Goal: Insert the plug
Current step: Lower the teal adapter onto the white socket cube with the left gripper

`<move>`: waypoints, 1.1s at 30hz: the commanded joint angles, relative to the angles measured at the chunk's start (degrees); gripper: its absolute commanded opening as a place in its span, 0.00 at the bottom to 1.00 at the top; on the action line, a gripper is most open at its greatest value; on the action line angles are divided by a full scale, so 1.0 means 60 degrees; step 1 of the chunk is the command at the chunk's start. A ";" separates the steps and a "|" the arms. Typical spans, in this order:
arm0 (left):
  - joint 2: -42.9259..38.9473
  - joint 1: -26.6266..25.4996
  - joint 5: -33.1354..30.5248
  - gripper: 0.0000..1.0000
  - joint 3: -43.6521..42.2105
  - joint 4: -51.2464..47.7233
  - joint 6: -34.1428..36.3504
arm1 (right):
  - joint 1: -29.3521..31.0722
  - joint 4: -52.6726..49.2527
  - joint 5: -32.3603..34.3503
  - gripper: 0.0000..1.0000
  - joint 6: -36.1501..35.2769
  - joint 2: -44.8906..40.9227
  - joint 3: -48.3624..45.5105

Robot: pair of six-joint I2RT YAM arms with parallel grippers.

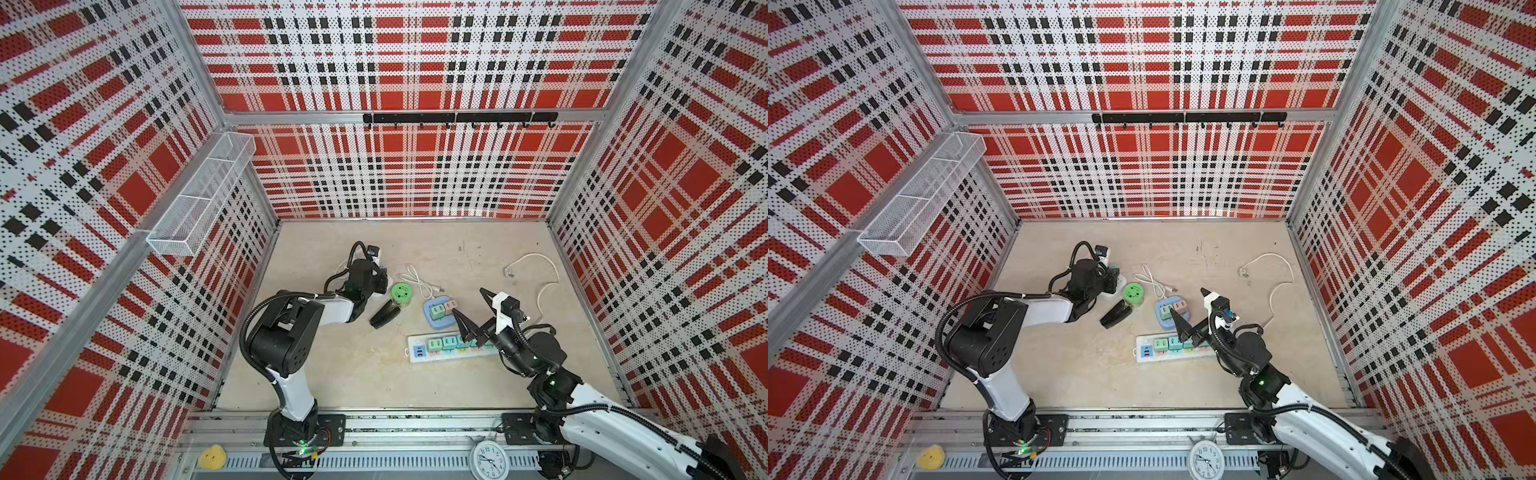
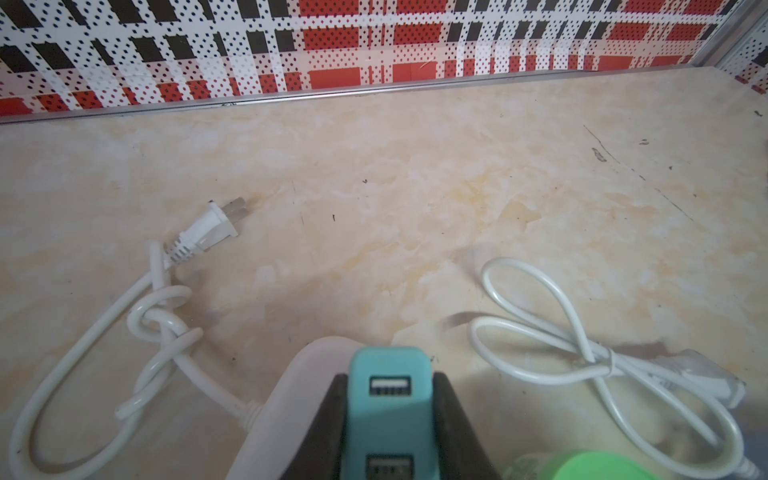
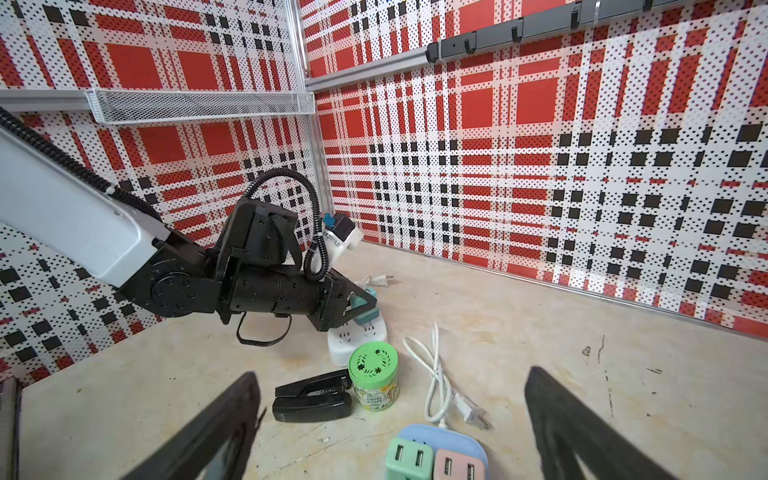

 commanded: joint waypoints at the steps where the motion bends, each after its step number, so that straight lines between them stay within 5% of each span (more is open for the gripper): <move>1: 0.0098 0.0067 0.0121 0.00 -0.0180 0.0145 -0.0066 | -0.0057 0.0073 -0.0087 1.00 0.0075 -0.0283 -0.0111; 10: 0.0235 0.0018 0.0999 0.00 -0.0234 0.0313 0.0354 | -0.0048 -0.0169 -0.0205 1.00 0.0130 -0.0699 -0.0163; 26: -0.0325 -0.0224 0.0044 0.00 -0.1040 0.0850 0.0330 | -0.0052 -0.0572 -0.0268 1.00 0.0196 -0.1296 -0.0215; 33: 0.0023 -0.0098 0.0479 0.00 -0.0352 0.0147 0.0342 | -0.0047 -0.0800 -0.0327 1.00 0.0268 -0.1645 -0.0234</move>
